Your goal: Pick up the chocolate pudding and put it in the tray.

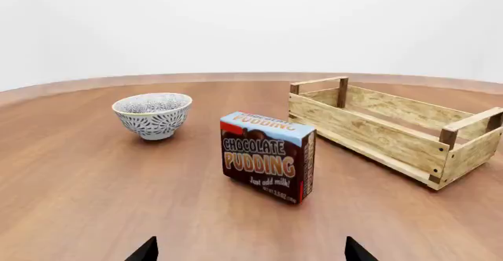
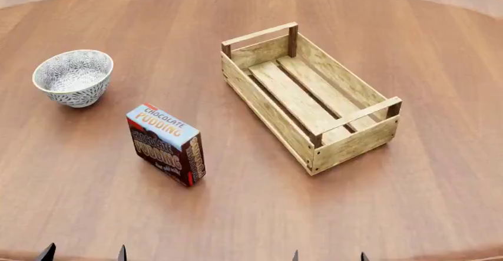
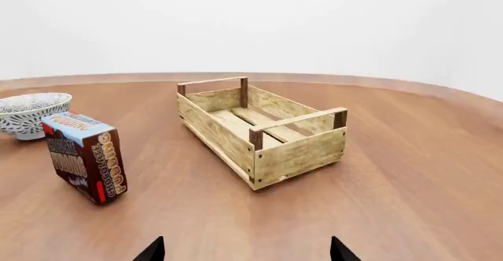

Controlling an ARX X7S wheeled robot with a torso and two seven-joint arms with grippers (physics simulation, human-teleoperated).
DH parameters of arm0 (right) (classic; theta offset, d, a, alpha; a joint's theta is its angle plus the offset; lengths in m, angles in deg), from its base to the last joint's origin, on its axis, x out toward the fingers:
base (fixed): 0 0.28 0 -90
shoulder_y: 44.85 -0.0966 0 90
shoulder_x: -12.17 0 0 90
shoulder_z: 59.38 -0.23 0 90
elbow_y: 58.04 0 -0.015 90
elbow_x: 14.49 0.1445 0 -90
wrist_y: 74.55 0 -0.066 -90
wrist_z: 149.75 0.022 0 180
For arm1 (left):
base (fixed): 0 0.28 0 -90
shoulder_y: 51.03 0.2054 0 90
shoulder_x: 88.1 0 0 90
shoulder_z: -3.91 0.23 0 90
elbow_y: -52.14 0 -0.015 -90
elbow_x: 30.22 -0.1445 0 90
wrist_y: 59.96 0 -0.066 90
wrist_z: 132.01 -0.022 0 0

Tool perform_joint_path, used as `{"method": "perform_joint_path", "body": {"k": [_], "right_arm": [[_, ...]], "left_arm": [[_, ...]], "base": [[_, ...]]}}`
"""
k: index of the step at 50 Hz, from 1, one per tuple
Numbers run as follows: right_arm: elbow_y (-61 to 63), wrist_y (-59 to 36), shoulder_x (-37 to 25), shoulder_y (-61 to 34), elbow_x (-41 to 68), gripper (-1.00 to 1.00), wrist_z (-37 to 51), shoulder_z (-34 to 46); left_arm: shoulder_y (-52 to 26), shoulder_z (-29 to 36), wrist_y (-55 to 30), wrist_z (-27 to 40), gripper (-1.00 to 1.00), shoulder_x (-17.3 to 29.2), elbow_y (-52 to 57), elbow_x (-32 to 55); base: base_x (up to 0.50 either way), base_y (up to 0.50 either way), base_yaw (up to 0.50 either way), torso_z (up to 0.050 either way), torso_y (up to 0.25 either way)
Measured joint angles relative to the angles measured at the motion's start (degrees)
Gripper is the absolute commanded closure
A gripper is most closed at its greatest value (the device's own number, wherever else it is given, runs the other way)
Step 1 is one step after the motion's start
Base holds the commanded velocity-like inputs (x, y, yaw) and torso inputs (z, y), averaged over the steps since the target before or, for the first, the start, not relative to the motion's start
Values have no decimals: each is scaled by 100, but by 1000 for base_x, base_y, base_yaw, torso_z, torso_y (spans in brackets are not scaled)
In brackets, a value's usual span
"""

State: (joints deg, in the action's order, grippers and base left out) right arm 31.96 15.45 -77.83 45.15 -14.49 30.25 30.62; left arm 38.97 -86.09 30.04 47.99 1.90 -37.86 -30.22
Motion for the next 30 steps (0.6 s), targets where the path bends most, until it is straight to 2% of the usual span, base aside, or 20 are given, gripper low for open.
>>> {"method": "perform_joint_path", "body": {"k": [6,18,30], "right_arm": [[111,-112,-76,-27,48,-100,50,75],[1008,-908,-297,-67,24,-100,192,284],[1474,-1326,-451,-140,44,-100,298,419]], "left_arm": [[-39,121,-47,75,-100,72,43,12],[-48,411,-743,202,-100,267,916,11],[-59,627,-1020,334,-100,400,1348,-19]], "base": [[0,0,0,0,0],[11,0,0,0,0],[166,75,0,0,0]]}}
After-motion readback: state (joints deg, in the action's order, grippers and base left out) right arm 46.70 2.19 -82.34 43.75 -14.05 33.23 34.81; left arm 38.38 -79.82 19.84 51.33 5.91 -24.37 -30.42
